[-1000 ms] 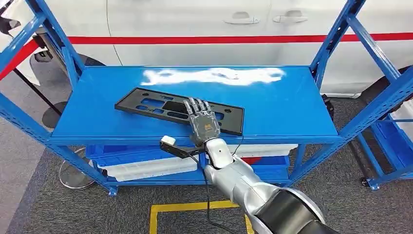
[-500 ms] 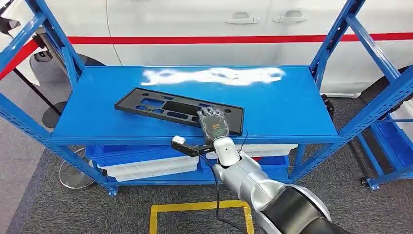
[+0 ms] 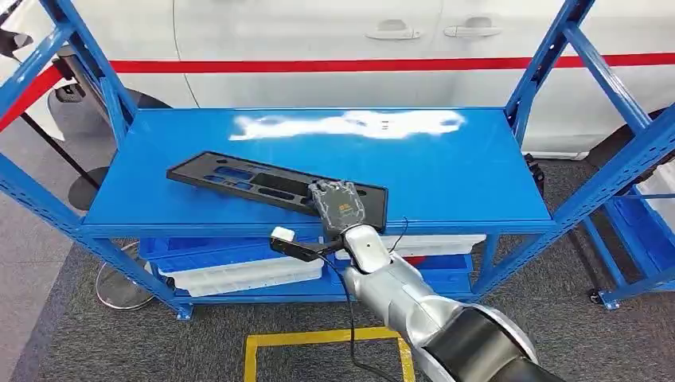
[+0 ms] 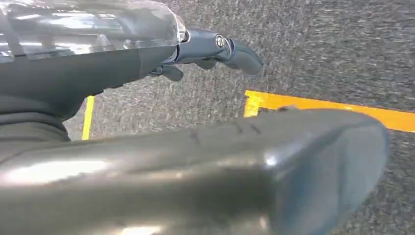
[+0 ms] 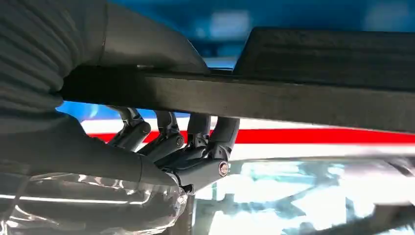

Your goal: Take the parts from the cabinet and place them on the table.

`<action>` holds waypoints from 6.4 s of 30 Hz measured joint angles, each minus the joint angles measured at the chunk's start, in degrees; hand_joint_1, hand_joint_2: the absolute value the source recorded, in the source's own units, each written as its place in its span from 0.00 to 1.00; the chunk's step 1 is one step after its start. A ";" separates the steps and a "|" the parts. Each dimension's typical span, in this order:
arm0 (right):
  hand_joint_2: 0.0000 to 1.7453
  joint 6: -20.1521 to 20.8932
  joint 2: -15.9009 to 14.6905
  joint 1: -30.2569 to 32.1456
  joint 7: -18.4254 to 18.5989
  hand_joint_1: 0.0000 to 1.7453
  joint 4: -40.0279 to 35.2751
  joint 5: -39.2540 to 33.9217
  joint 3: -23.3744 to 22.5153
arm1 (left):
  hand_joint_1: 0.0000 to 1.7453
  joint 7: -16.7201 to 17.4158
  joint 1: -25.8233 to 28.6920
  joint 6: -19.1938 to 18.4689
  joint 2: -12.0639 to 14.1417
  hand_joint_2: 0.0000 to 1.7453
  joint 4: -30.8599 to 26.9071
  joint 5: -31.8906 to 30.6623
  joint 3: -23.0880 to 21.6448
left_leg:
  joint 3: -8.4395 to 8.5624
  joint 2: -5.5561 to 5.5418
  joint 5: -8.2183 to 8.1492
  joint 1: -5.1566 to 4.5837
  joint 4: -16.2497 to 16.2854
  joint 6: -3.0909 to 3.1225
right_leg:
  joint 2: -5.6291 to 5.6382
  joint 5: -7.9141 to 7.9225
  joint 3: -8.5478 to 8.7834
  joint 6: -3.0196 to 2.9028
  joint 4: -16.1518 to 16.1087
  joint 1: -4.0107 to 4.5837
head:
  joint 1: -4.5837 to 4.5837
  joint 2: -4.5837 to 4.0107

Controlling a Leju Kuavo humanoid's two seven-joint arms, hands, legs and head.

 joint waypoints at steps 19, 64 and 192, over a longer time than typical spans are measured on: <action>1.00 3.70 -2.50 16.21 -24.91 1.00 -44.20 -47.63 -15.34 | 0.00 -8.61 0.28 -10.25 0.81 0.00 0.00 -0.90 0.94 | -0.05 -0.20 -0.04 -0.07 0.00 0.05 | -0.18 -0.06 -0.01 0.07 -0.10 0.00 | 0.00 0.00; 1.00 35.67 -15.58 56.23 -38.94 1.00 -99.16 -74.13 -19.62 | 0.00 -10.25 0.09 -12.22 4.00 0.00 0.09 1.18 -0.37 | -6.21 0.29 -10.26 0.69 17.57 -2.05 | -0.78 -0.62 0.52 -1.41 -0.14 -0.78 | -0.02 0.00; 1.00 44.65 -8.15 60.09 -38.74 1.00 -94.20 -80.75 -41.44 | 0.00 -5.79 0.30 -10.86 4.74 0.00 0.42 4.20 1.40 | 0.15 -4.42 0.06 1.46 -0.16 -1.50 | 5.59 -2.24 3.07 -0.89 -0.20 0.03 | 0.04 0.00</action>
